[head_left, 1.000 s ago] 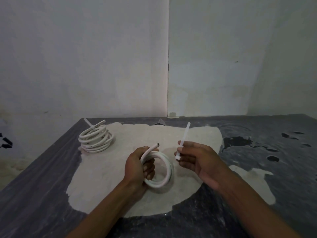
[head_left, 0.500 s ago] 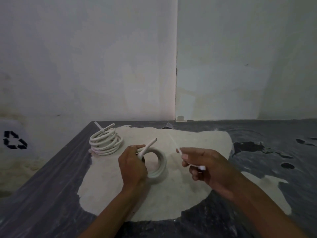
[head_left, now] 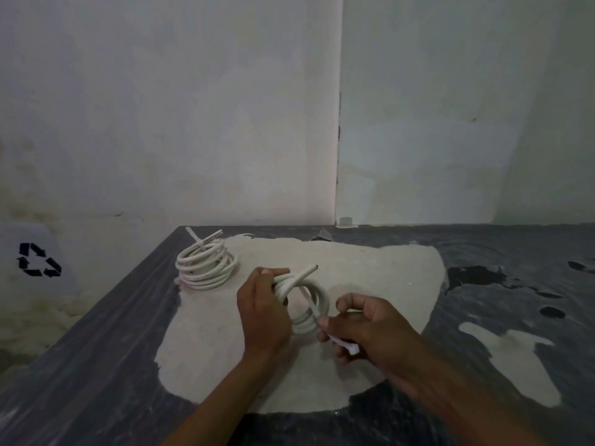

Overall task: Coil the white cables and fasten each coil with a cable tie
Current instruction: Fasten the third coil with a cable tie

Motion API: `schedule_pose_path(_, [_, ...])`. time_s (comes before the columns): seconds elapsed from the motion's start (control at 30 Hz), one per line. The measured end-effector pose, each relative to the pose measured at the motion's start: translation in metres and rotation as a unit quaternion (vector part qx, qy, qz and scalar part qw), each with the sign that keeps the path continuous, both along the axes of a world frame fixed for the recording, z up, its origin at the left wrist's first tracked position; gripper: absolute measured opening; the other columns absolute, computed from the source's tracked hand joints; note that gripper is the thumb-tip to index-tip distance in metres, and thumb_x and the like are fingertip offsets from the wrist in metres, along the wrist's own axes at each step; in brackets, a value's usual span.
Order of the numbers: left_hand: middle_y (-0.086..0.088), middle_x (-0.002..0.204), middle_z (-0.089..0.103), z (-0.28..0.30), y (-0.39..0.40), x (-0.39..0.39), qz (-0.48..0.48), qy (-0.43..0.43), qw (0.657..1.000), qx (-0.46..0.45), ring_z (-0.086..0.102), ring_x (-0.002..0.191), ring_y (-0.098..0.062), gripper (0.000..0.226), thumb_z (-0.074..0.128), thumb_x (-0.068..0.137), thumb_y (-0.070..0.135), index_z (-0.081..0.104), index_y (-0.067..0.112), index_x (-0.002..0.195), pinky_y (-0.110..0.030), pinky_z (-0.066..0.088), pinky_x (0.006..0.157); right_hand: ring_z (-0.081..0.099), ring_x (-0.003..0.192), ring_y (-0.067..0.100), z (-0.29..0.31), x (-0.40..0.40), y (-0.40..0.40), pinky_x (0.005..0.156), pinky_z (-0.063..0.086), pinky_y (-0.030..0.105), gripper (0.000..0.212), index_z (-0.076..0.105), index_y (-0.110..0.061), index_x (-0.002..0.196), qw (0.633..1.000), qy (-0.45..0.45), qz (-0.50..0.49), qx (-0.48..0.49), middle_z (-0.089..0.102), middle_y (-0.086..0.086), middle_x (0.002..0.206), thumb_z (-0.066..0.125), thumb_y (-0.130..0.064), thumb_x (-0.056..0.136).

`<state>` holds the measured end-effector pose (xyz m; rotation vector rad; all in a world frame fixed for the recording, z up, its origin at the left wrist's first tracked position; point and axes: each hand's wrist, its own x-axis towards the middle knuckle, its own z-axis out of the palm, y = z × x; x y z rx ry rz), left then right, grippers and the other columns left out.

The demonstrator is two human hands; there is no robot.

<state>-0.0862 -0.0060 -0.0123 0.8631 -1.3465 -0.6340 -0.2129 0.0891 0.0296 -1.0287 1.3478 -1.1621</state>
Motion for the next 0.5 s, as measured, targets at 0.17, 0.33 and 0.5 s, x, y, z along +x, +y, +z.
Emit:
schedule_pose_path(0.17, [0.007,0.064,0.055,-0.002,0.009,-0.007,-0.038,-0.021,0.999,-0.030,0.055,0.055,0.000,0.037,0.039,0.096,-0.007,0.060,0.015,0.077,-0.005,0.040,0.051,0.071,0.060,0.018,-0.003,0.014,0.004,0.062,0.059,0.032,0.027,0.050,-0.011,0.081,0.990,0.055,-0.116,-0.053,0.076,0.007,0.074,0.076,-0.020,0.080])
schedule_pose_path(0.33, [-0.004,0.071,0.058,0.004,0.022,-0.012,-0.071,0.012,0.997,-0.016,0.055,0.056,-0.007,0.027,0.033,0.092,0.017,0.058,0.009,0.091,-0.014,0.043,0.051,0.073,0.067,0.012,-0.009,0.025,0.007,0.062,0.060,0.028,0.023,0.053,-0.008,0.080,0.980,0.038,-0.177,-0.079,0.076,-0.002,0.074,0.075,-0.018,0.082])
schedule_pose_path(0.5, [-0.003,0.071,0.059,0.003,0.030,-0.016,-0.073,0.000,0.997,0.000,0.055,0.057,-0.011,0.025,0.033,0.089,0.018,0.056,0.022,0.099,-0.021,0.044,0.050,0.073,0.074,0.010,-0.014,0.029,0.007,0.075,0.060,0.029,0.016,0.058,-0.011,0.086,0.975,0.003,-0.213,-0.063,0.077,-0.003,0.083,0.073,-0.017,0.085])
